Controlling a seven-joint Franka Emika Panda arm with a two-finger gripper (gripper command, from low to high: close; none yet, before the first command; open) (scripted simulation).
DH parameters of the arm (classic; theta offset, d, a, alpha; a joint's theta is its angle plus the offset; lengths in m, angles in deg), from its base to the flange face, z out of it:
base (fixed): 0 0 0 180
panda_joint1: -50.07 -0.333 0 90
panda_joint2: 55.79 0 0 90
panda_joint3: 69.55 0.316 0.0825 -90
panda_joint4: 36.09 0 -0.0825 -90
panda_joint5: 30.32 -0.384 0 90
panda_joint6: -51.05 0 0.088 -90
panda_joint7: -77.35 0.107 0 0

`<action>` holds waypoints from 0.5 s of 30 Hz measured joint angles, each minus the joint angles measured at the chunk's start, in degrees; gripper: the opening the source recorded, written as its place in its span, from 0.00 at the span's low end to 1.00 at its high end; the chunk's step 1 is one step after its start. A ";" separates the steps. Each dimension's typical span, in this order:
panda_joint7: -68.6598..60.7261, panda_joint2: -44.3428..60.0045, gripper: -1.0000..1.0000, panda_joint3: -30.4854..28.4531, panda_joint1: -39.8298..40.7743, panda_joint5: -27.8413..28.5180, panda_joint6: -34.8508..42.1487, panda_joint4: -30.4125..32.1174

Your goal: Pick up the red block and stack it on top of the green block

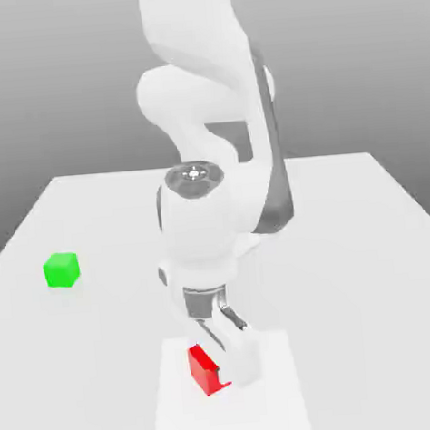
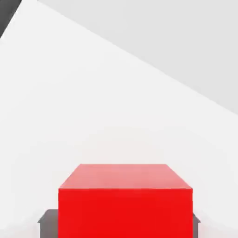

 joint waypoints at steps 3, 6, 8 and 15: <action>-0.01 -0.80 0.00 0.04 0.04 0.05 0.70 0.08; -0.34 -5.37 0.00 0.34 0.25 -0.30 4.54 0.66; -0.67 -8.60 0.00 0.57 0.36 -0.81 7.33 1.16; -11.65 -17.11 0.00 -4.78 9.99 -0.49 13.60 3.40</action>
